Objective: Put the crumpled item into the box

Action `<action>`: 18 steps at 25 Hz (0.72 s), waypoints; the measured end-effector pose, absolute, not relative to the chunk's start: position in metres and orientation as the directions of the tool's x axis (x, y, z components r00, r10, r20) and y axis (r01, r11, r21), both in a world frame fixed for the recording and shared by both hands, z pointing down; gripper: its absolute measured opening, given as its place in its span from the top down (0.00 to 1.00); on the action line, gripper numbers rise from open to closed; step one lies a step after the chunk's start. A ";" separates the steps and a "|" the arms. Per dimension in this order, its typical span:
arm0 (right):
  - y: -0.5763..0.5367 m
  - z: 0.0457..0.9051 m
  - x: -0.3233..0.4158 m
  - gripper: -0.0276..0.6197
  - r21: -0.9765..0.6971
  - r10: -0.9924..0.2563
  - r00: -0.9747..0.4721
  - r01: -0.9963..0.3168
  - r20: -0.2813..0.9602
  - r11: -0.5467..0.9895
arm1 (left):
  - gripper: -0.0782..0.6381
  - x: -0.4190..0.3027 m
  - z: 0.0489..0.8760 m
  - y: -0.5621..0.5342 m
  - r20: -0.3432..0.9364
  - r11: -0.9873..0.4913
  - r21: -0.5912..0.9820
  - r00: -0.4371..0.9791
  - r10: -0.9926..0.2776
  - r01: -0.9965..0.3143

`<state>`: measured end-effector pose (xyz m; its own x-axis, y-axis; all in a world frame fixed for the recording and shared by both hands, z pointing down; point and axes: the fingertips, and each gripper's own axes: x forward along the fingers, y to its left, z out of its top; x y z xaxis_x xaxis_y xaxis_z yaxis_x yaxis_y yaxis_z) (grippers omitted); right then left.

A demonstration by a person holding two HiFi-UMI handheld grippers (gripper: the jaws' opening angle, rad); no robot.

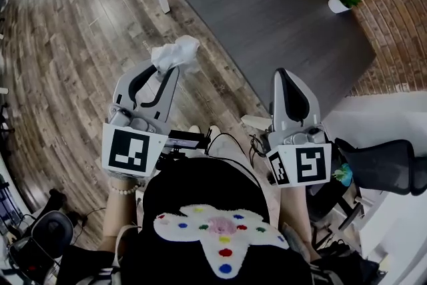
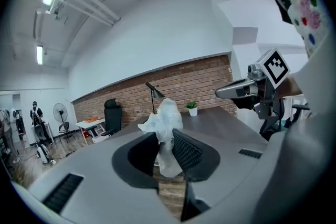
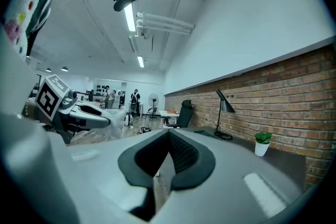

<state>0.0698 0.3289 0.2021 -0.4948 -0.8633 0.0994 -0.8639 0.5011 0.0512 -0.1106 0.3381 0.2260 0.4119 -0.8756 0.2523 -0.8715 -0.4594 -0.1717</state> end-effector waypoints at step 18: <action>0.320 0.198 0.068 0.96 0.088 -0.895 -0.439 -0.891 0.082 0.446 | 0.79 -0.115 0.228 0.315 0.211 -0.504 -0.176 0.468 -0.858 -0.845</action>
<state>0.0685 0.3201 0.1976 -0.4392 -0.8946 0.0825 -0.8909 0.4455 0.0884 -0.1153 0.3149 0.2283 0.4680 -0.8582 0.2108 -0.8453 -0.5043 -0.1764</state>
